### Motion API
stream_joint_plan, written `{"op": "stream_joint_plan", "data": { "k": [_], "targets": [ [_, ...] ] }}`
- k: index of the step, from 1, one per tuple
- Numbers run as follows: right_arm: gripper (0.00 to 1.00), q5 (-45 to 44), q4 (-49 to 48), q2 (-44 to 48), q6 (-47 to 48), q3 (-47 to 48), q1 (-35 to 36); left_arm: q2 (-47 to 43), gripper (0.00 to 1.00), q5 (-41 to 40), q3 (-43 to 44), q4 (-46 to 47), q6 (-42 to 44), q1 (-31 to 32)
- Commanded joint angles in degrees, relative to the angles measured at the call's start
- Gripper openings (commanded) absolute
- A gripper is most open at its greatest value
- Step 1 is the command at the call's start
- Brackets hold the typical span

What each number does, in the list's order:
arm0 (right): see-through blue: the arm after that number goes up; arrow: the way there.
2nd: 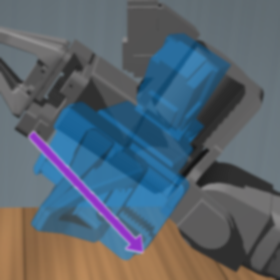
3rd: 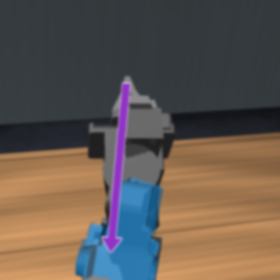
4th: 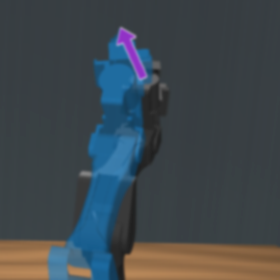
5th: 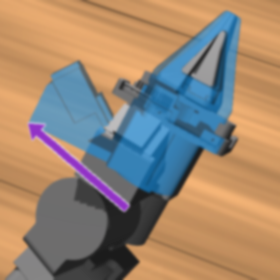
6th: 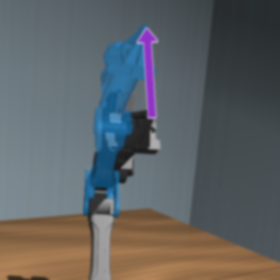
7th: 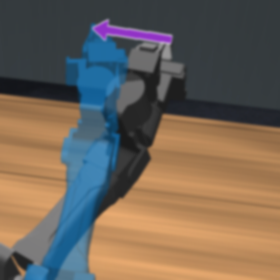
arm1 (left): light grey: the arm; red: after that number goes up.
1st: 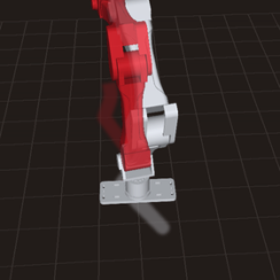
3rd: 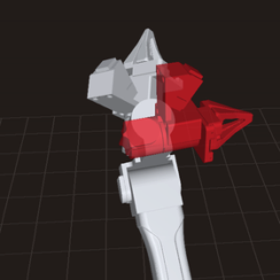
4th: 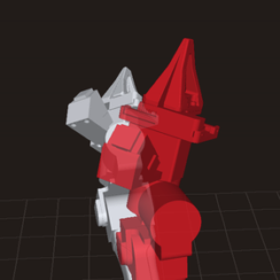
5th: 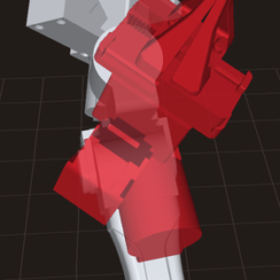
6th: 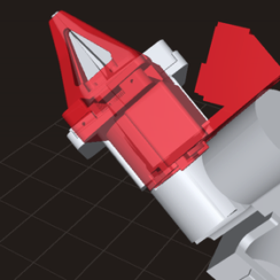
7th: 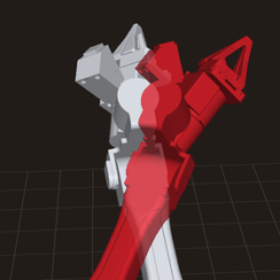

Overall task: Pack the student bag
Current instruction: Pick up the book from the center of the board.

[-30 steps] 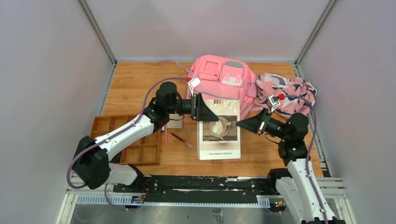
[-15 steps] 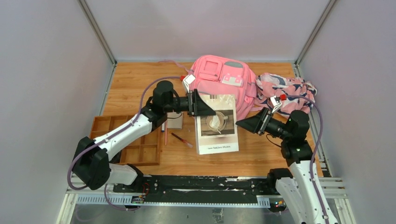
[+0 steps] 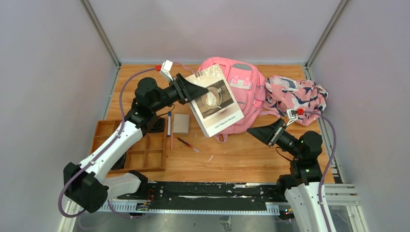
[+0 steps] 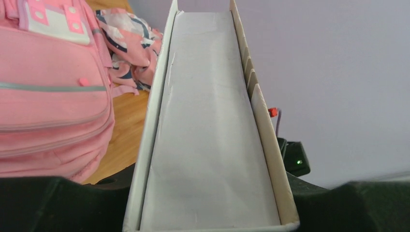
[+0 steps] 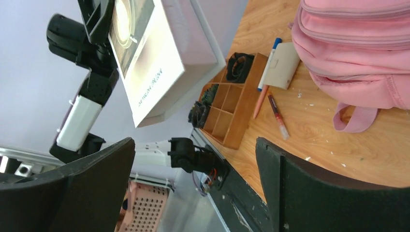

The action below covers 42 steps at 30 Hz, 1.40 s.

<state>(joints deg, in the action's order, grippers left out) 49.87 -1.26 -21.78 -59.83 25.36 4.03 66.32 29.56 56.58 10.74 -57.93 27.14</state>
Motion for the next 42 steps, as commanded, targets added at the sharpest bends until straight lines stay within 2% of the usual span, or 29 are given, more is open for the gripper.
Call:
{"op": "stream_joint_plan", "data": {
  "k": [1, 5, 9, 17, 21, 24, 36, 41, 42],
  "targets": [
    [0.99, -4.9, -16.2, 5.2, -15.1, -6.6, 1.2, -0.9, 0.24, -4.8, 0.4, 4.7, -3.8, 0.0],
    [1.0, -8.1, -21.4, 7.4, -19.3, -9.8, 2.5, -0.1, 0.24, -4.5, 0.4, 6.8, -6.0, 0.0],
    [1.0, -10.9, -27.6, 5.6, -21.3, -11.5, 5.7, 0.6, 0.24, -4.1, 0.1, 8.8, -7.5, 0.2],
    [1.0, -21.0, -40.0, -7.6, -16.4, -10.5, 20.7, 0.8, 0.24, -4.5, -0.1, 9.8, -8.1, 1.5],
    [1.0, -23.0, -46.9, -14.5, -15.2, -9.7, 24.9, 0.8, 0.24, -4.0, 0.0, 9.8, -7.6, 1.6],
    [1.0, -23.2, -51.1, -17.9, -14.9, -8.5, 26.2, 0.6, 0.24, -4.1, -0.6, 9.8, -7.7, 1.6],
    [1.0, -24.2, -56.2, -26.0, -12.9, -3.1, 28.5, 1.0, 0.24, -3.5, -1.3, 10.2, -8.4, 1.6],
    [1.0, -24.7, -65.4, -33.3, -15.4, -1.9, 29.1, 0.9, 0.25, -3.2, -1.8, 12.1, -9.5, 1.6],
    [0.97, -24.7, -68.1, -34.7, -16.3, -1.8, 29.3, 1.0, 0.25, -3.2, -1.9, 12.1, -9.5, 1.6]
  ]
}}
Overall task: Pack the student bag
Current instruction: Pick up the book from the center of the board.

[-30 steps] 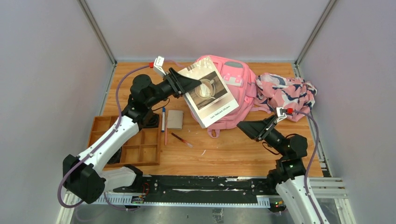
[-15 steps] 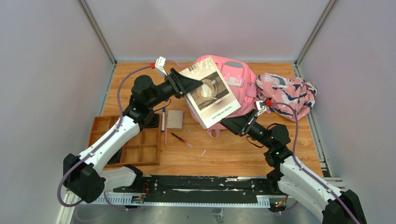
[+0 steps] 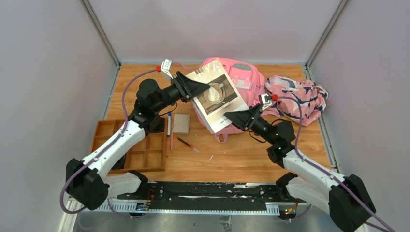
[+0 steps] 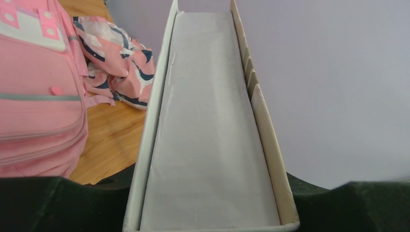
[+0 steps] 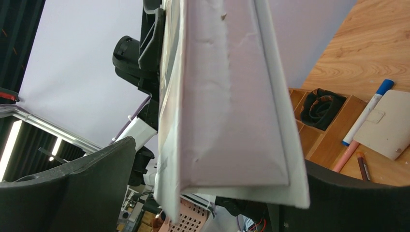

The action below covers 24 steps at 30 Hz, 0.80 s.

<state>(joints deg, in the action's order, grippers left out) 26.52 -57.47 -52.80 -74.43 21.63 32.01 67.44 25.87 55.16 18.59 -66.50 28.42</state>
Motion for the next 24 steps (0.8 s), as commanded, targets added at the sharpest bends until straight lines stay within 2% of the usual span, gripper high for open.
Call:
{"op": "stream_joint_plan", "data": {
  "k": [1, 4, 7, 8, 10, 12, 14, 16, 18, 20, 22, 24],
  "targets": [
    [0.94, -1.1, -14.2, -5.1, -2.3, 2.3, 1.4, 0.0, 0.26, 0.5, -0.7, 4.3, -0.9, 0.3],
    [0.8, -0.8, -17.8, -7.4, -3.3, 2.5, 1.7, 0.2, 0.31, 0.4, -1.7, 4.3, -0.8, 0.3],
    [0.57, -1.1, -16.6, -7.5, -3.2, 2.0, 1.7, 0.7, 0.43, 0.5, -2.3, 4.3, -0.6, 0.3],
    [0.49, -1.6, -15.8, -7.3, -3.1, 1.7, 1.7, 0.9, 0.51, 0.7, -2.3, 4.3, -0.3, 0.3],
    [0.36, -2.7, -13.9, -6.2, -2.6, 1.0, 1.7, 1.3, 0.75, 1.1, -2.2, 4.2, 0.6, 0.3],
    [0.29, -2.5, -12.6, -3.6, -0.9, 0.1, 1.3, 1.5, 0.94, 1.8, -2.9, 3.3, 2.3, 0.2],
    [0.27, -0.6, -6.5, 1.5, 0.3, -1.4, -1.3, 1.1, 1.0, 1.6, -2.9, -2.8, 6.7, -0.1],
    [0.26, 1.2, 9.3, 9.4, 4.0, -1.4, -5.2, 0.3, 1.0, -1.6, -1.5, -12.9, 14.2, -0.5],
    [0.26, 0.1, 36.1, 18.4, 11.4, 1.6, -10.3, -0.4, 1.0, -7.8, 1.7, -24.0, 23.1, -0.4],
    [0.26, -4.1, 56.6, 25.6, 19.3, 6.2, -14.5, -0.5, 1.0, -14.5, 4.1, -30.9, 31.1, 0.2],
    [0.26, -6.6, 70.1, 28.9, 25.0, 10.6, -18.9, 0.2, 0.99, -23.1, 5.8, -34.8, 39.0, 3.0],
    [0.23, -6.5, 78.3, 28.9, 28.2, 14.0, -23.4, 2.5, 0.97, -31.8, 7.6, -37.3, 47.2, 8.0]
  ]
}}
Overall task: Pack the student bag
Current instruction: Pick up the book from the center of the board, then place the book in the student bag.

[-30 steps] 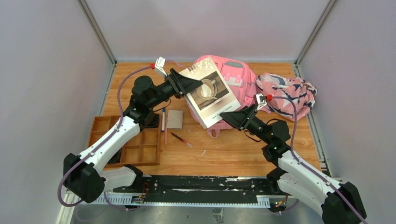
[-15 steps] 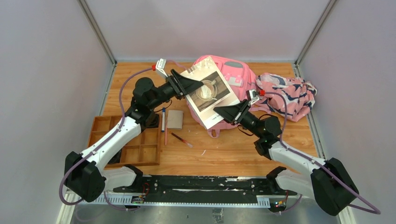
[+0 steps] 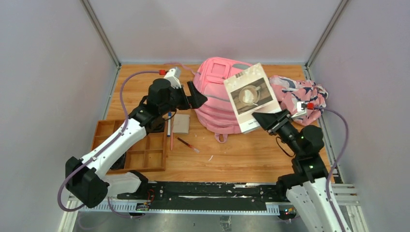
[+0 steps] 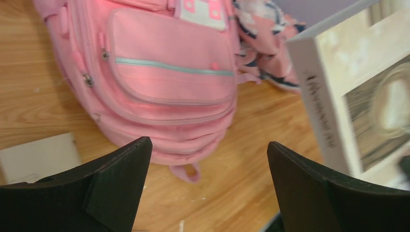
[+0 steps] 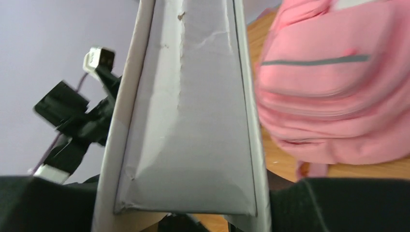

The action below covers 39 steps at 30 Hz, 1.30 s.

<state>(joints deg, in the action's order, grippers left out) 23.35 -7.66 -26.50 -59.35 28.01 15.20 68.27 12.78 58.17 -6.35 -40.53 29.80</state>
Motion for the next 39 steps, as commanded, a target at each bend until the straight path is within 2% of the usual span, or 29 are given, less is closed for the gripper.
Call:
{"op": "stream_joint_plan", "data": {
  "k": [1, 6, 10, 14, 20, 27, 34, 37, 39],
  "targets": [
    [0.21, -2.0, 30.2, 2.0, 13.9, 8.6, -8.9, 3.7, 0.96, -21.2, 6.0, -14.0, 25.2, 9.4],
    [0.13, 6.6, 30.9, -1.2, 14.2, 8.9, -19.3, 13.3, 0.91, -29.4, 10.9, -18.2, 38.7, 20.8],
    [0.15, 12.3, 31.1, -1.9, 15.1, 9.5, -25.3, 18.1, 0.87, -34.1, 11.1, -16.2, 47.0, 26.3],
    [0.18, 15.3, 31.4, -1.8, 15.2, 9.8, -27.9, 24.1, 0.88, -39.9, 13.6, -17.2, 53.3, 29.4],
    [0.22, 16.1, 31.6, -1.2, 14.5, 9.1, -28.3, 28.3, 0.87, -47.2, 12.6, -10.3, 59.6, 30.9],
    [0.24, 17.1, 31.6, -1.0, 13.9, 9.2, -28.3, 32.9, 0.83, -49.2, 13.0, -7.0, 63.1, 31.0],
    [0.24, 17.0, 33.0, 0.0, 14.3, 9.4, -28.3, 34.7, 0.78, -50.5, 12.4, -3.7, 63.0, 30.6],
    [0.24, 17.2, 33.5, 0.4, 14.2, 9.6, -28.3, 34.5, 0.69, -49.3, 12.1, -1.5, 62.3, 29.9],
    [0.24, 18.1, 33.5, 0.6, 14.0, 9.5, -28.3, 33.5, 0.6, -47.6, 10.8, 1.7, 61.6, 29.1]
  ]
}}
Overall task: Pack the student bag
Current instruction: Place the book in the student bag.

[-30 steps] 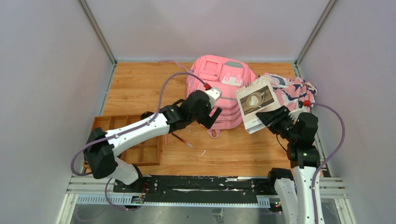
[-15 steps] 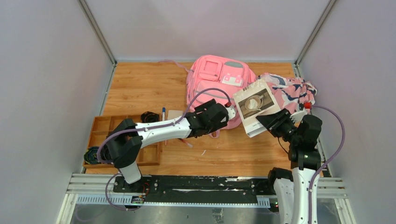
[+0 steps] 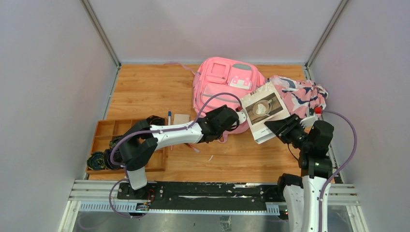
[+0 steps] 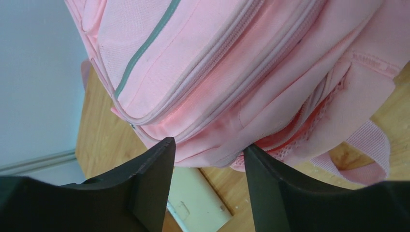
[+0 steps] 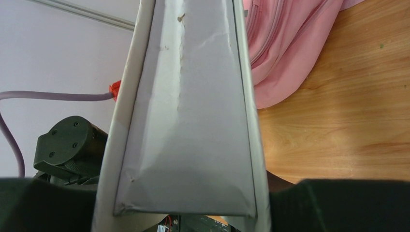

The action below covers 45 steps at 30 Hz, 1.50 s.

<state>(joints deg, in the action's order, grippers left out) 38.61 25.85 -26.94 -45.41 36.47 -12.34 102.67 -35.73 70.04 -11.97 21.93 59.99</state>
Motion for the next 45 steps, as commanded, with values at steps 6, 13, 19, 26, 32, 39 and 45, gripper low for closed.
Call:
{"op": "stream_joint_plan", "data": {
  "k": [6, 13, 19, 26, 32, 39, 45],
  "targets": [
    [0.23, 3.4, 1.4, 2.2, 0.6, 0.3, -0.8, -2.2, 0.1, 2.9, -0.2, 8.6, -4.5, -3.9],
    [0.22, 1.3, 9.4, 2.9, 5.1, 6.9, -0.6, -6.7, 0.0, 9.9, 4.9, 5.0, -11.9, -6.1],
    [0.23, -0.9, 15.6, 3.9, 9.6, 14.8, 1.3, -7.3, 0.0, 20.1, 17.4, -3.6, -21.6, -10.9],
    [0.25, 8.6, 12.6, 5.3, 8.4, 14.3, 2.9, -1.5, 0.0, 23.8, 35.7, -12.8, -32.0, -14.6],
    [0.26, 16.7, -3.7, 11.3, -8.7, -3.1, 3.6, -0.5, 0.0, 26.2, 39.3, -10.5, -37.2, -15.8],
    [0.25, 14.0, -10.5, 17.3, -19.7, -16.3, 4.7, 0.2, 0.0, 29.0, 39.3, -9.9, -40.3, -15.6],
    [0.23, 6.8, -16.9, 25.2, -36.6, -25.2, 7.9, -0.4, 0.0, 25.4, 37.7, -8.5, -36.7, -13.6]
  ]
}}
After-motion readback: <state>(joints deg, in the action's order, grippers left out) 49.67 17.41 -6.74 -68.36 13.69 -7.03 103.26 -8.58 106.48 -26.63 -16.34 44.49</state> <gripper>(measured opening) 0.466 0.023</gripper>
